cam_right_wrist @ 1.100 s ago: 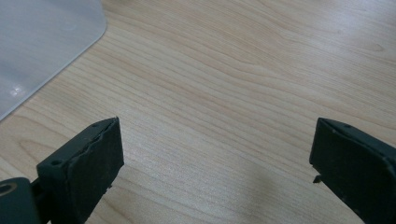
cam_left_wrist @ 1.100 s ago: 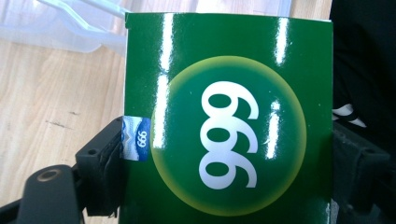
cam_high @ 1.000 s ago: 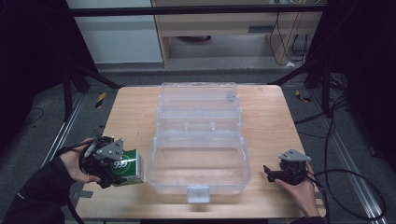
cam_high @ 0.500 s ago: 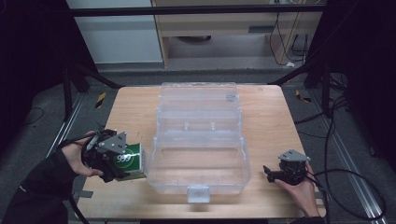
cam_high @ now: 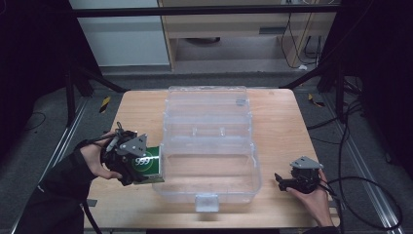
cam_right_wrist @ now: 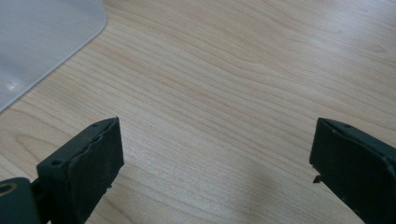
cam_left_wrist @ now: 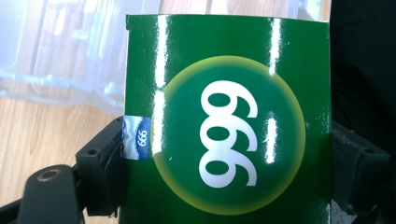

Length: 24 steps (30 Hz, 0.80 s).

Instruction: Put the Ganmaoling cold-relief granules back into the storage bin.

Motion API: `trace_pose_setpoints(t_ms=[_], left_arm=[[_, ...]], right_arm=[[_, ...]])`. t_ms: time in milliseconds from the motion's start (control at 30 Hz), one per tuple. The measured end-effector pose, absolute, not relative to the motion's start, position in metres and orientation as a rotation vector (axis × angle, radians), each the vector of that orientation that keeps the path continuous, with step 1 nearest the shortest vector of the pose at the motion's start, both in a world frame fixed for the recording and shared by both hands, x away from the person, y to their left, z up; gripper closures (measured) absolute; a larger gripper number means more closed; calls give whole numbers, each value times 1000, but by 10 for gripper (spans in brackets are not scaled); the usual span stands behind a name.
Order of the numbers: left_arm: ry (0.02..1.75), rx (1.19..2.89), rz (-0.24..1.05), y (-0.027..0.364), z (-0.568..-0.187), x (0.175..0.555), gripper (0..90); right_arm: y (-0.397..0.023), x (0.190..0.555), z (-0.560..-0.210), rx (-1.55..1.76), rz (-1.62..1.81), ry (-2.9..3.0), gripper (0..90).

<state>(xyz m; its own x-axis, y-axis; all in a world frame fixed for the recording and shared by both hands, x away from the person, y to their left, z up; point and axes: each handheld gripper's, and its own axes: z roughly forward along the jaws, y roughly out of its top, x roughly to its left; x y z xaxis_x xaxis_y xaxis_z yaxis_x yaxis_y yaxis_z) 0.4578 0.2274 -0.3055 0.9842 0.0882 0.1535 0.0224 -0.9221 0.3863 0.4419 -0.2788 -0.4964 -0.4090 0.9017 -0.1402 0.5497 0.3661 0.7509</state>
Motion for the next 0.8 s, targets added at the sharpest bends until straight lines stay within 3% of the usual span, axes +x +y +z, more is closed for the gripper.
trace_pose_setpoints(t_ms=[800], left_arm=[[-8,2743,211,186,-313,470,147]], right_arm=[[-278,441,-497,1241,839,2095,32]])
